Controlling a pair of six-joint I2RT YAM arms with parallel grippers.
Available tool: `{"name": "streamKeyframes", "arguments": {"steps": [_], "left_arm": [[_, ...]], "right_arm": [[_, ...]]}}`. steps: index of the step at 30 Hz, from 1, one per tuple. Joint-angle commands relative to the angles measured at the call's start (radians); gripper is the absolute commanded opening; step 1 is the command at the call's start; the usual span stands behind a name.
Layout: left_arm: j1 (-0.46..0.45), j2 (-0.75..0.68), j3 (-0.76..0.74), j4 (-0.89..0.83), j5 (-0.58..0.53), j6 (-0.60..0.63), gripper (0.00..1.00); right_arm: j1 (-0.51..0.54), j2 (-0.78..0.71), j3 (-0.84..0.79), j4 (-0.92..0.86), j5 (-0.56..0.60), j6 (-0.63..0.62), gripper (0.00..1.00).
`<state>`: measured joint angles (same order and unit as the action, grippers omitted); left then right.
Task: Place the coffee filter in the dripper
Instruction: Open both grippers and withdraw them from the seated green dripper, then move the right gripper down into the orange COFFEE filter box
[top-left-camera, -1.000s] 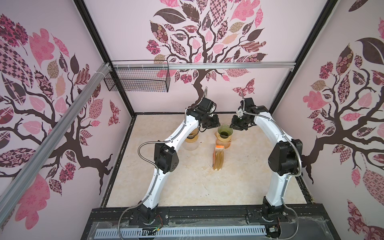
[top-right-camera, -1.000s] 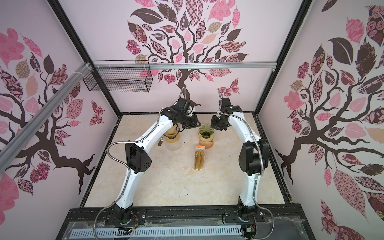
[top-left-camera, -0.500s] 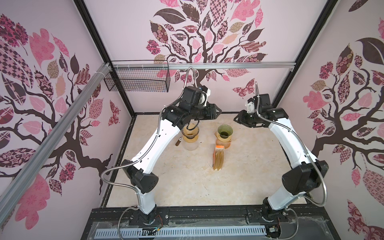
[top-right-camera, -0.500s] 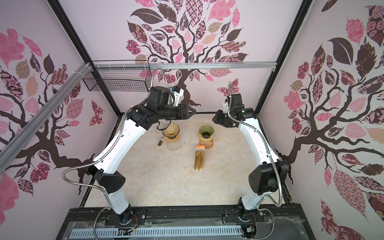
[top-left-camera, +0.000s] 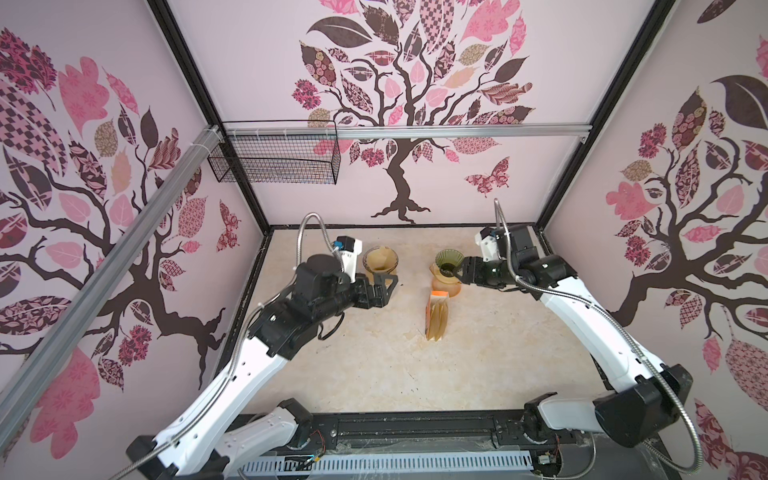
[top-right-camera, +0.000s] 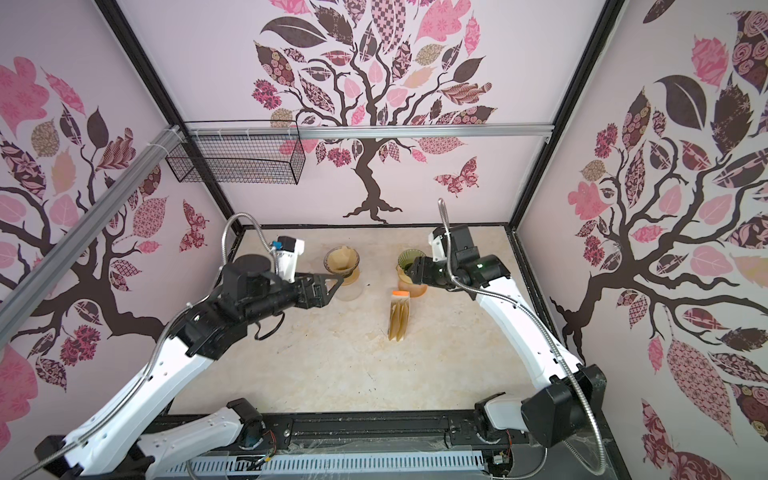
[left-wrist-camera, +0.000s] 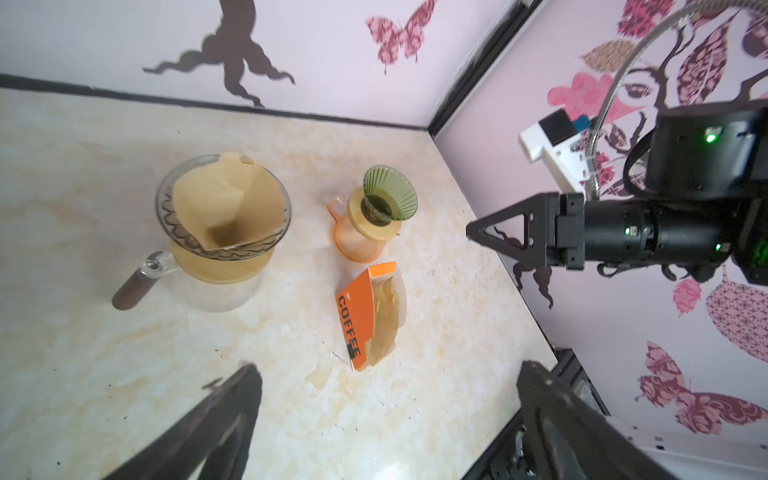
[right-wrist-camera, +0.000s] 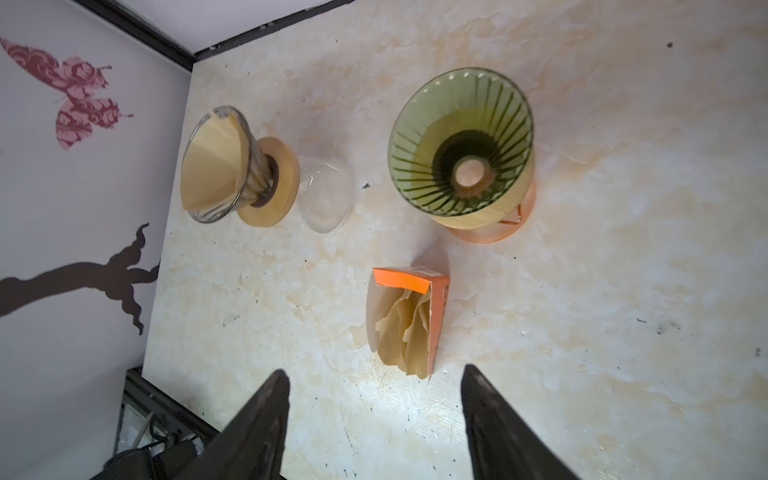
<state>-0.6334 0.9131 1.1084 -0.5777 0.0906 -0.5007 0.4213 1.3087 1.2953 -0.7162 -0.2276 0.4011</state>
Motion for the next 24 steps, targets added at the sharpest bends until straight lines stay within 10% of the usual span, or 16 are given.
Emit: {"name": "streamKeyframes", "arguments": {"steps": [1,11,24], "left_arm": [[0.013,-0.124,-0.142,0.074,-0.045,0.015,0.98],[0.038,-0.263,-0.37,0.181,0.038,0.069,0.98],[0.15,-0.253,-0.42,0.225,0.239,0.025,0.98]], "right_arm": [[0.094,-0.072,-0.067,0.033,0.103,0.004,0.67],[0.21,-0.016,-0.161,0.078,0.188,0.004,0.31],[0.215,0.145,-0.155,0.14,0.183,-0.028,0.26]]}}
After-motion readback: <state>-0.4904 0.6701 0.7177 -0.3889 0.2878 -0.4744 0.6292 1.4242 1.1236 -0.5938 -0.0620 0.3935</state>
